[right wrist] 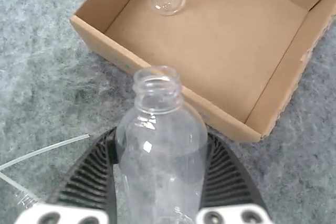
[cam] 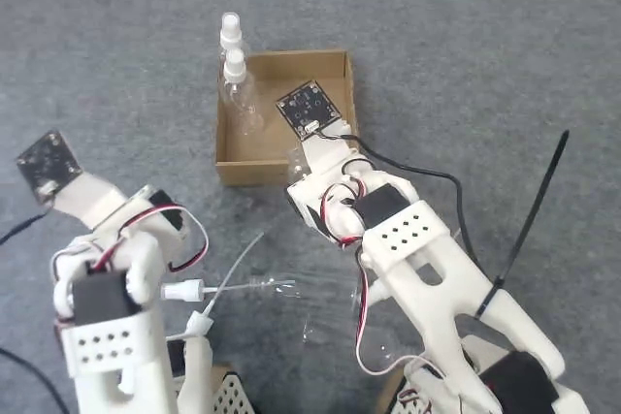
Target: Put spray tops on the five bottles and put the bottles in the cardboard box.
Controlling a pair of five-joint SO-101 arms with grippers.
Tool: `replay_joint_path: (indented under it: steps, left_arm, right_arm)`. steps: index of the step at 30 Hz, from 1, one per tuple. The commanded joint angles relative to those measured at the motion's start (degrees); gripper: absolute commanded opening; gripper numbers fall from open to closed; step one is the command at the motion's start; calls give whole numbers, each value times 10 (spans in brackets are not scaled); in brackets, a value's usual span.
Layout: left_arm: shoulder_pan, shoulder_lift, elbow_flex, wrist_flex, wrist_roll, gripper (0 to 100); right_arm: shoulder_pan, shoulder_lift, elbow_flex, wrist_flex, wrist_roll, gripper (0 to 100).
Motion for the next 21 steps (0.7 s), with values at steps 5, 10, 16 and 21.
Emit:
replay_joint_path:
  steps: [5,10,16,21]
  left_arm:
    - [3,96,-34,3,8,156]
    - [3,126,-34,1,25,209]
    - [3,158,-32,-2,25,209]
    - [3,217,-35,-3,25,210]
  right_arm:
    - [7,-34,-5,-12,0,7]
    - [7,-34,-5,-12,0,8]
    - [7,-34,-5,-12,0,9]
    - [7,-34,-5,-12,0,9]
